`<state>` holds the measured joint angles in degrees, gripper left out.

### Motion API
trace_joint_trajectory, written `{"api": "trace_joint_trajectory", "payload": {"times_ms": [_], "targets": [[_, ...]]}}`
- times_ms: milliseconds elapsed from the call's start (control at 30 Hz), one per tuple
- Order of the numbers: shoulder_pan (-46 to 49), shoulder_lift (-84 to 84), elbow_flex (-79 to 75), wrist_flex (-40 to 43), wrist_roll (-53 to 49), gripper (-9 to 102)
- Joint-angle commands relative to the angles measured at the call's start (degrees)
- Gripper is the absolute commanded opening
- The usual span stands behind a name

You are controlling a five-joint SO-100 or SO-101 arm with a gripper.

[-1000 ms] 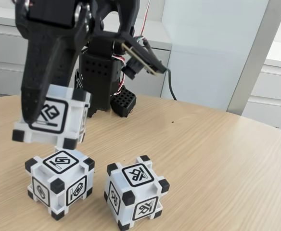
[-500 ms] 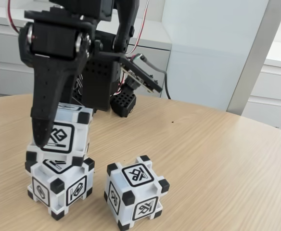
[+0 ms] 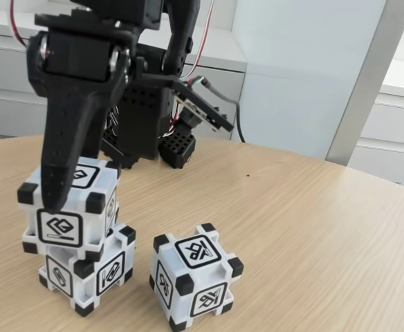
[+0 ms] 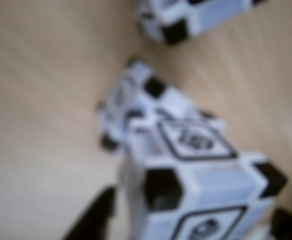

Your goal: Stack cubes from left to right.

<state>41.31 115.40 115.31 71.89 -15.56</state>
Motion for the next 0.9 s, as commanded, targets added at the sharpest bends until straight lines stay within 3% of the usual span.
{"api": "trace_joint_trajectory", "payload": {"times_ms": [0, 367, 867], "targets": [[-0.35, 1.23, -0.88, 0.35, -0.44, 34], [-2.02, 13.45, -1.93, 0.53, 5.27, 35], [-31.99, 14.24, -1.14, -0.53, 8.00, 36]]}}
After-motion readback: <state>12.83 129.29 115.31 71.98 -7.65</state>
